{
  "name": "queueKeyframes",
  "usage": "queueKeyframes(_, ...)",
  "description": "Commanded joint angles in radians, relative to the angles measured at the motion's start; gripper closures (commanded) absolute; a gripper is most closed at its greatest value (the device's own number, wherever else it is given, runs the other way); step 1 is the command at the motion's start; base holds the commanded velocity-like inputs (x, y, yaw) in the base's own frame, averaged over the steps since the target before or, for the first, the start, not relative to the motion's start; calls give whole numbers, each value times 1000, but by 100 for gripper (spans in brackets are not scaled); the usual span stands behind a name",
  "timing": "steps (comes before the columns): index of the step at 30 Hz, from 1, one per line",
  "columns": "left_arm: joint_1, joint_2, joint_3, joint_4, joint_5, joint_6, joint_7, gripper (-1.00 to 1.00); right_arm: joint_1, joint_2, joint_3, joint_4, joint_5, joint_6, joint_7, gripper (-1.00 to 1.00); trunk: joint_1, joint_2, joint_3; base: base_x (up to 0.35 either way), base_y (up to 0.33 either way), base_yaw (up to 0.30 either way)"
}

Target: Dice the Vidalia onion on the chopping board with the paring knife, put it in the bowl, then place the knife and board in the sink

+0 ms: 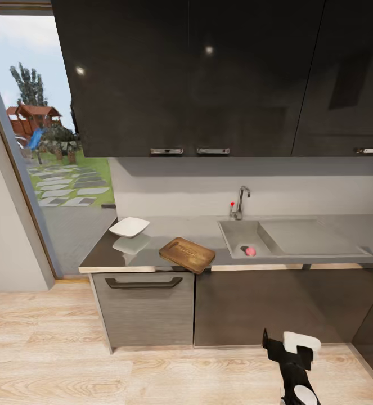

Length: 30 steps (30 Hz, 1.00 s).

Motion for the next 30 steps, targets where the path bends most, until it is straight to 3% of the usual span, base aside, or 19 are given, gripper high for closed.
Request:
queueKeyframes(1, 1, 0, 1, 0, 1, -1, 0, -100, -4, 1, 1, -23, -1, 26, -11, -100, 0, 0, 0, 0, 0, 0)
queueKeyframes(4, 1, -1, 1, 1, 2, -1, 0, -100, -46, 2, 5, -98, -1, 110, -42, -100, 0, 0, 0, 0, 0, 0)
queueKeyframes(10, 1, -2, 1, 2, 2, -1, 0, -100, -161, 21, 43, -136, -1, 204, -61, -100, 0, 0, 0, 0, 0, 0)
queueKeyframes(24, 1, -3, 0, 4, 1, -1, 0, -100, -546, 114, 71, -128, 64, 491, -94, -100, 0, 0, 0, 0, 0, 0)
queueKeyframes(30, 1, -3, 0, 5, 2, -1, 0, -100, -734, 155, 72, -43, 69, 586, -95, -100, 0, 0, 0, 0, 0, 0)
